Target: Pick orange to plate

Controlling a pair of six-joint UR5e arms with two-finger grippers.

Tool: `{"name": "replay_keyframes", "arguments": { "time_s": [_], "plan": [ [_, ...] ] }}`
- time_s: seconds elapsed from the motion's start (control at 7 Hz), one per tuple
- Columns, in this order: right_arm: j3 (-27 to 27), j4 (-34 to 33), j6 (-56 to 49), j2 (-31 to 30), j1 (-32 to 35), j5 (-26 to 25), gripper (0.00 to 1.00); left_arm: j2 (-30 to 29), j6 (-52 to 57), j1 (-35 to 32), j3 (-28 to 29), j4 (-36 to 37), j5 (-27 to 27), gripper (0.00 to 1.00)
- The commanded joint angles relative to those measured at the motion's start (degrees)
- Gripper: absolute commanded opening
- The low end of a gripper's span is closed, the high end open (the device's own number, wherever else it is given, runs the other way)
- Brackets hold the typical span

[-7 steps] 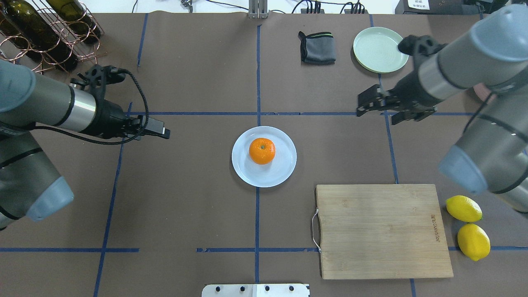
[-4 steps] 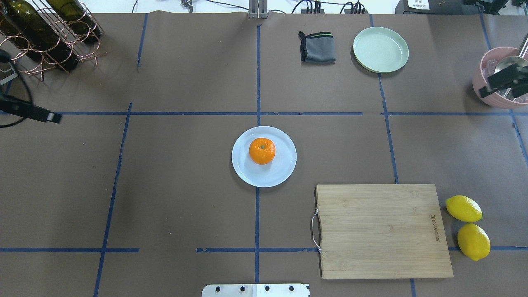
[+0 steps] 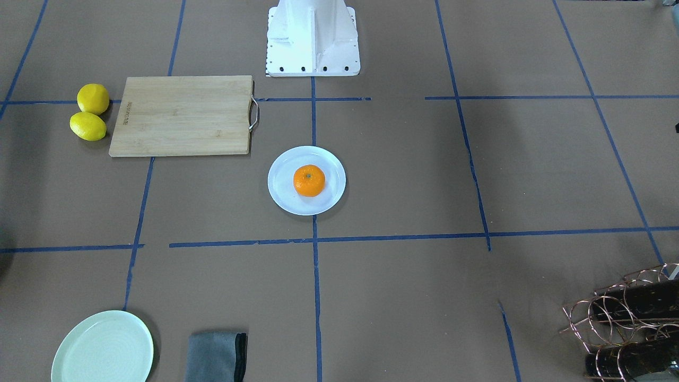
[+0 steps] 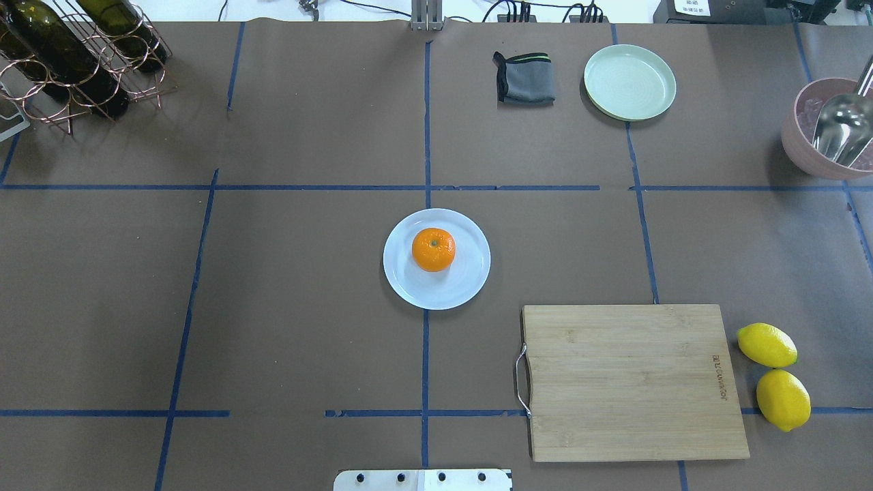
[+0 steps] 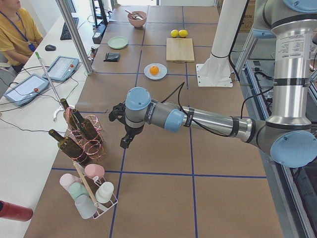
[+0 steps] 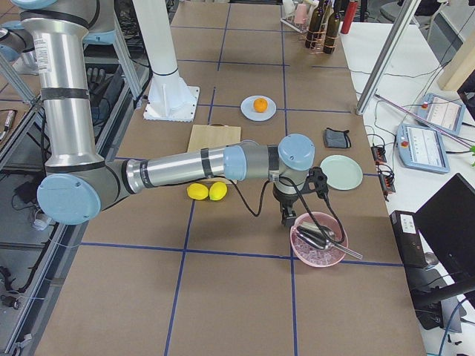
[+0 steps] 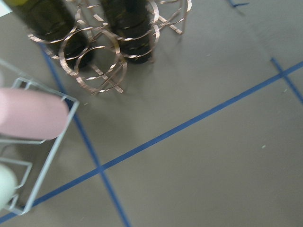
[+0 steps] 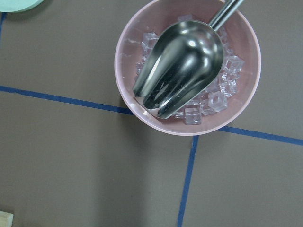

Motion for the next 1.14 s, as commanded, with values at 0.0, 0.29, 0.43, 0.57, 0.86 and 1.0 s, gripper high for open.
{"name": "replay_keyframes", "arguments": {
  "time_s": [0.0, 0.29, 0.43, 0.57, 0.86, 1.0],
  "plan": [
    [0.1, -4.0, -4.1, 0.1, -0.4, -3.0, 1.0, -2.4, 3.6, -1.8, -0.7, 13.6, 0.1, 0.99],
    [1.4, -10.8, -11.0, -0.8, 0.4, -2.3, 1.0, -1.3, 3.2, -1.8, -1.1, 15.0, -0.1, 1.0],
    [1.8, -10.7, -11.2, -1.4, 0.4, -0.3, 1.0, 0.1, 3.7, -1.7, -0.2, 14.8, 0.1, 1.0],
    [0.9, -10.1, -11.1, -2.2, 0.4, 1.4, 1.0, 0.3, 3.7, -1.7, 0.6, 14.8, 0.1, 1.0],
    [1.0, -8.8, -10.5, -2.7, 0.4, -0.7, 1.0, 0.5, 3.7, -1.7, 0.4, 14.6, -0.4, 1.0],
    [0.1, -8.7, -11.2, -2.8, 0.4, -0.8, 1.0, -0.8, 3.7, -1.4, 1.2, 14.7, 0.1, 1.0]
  ]
}}
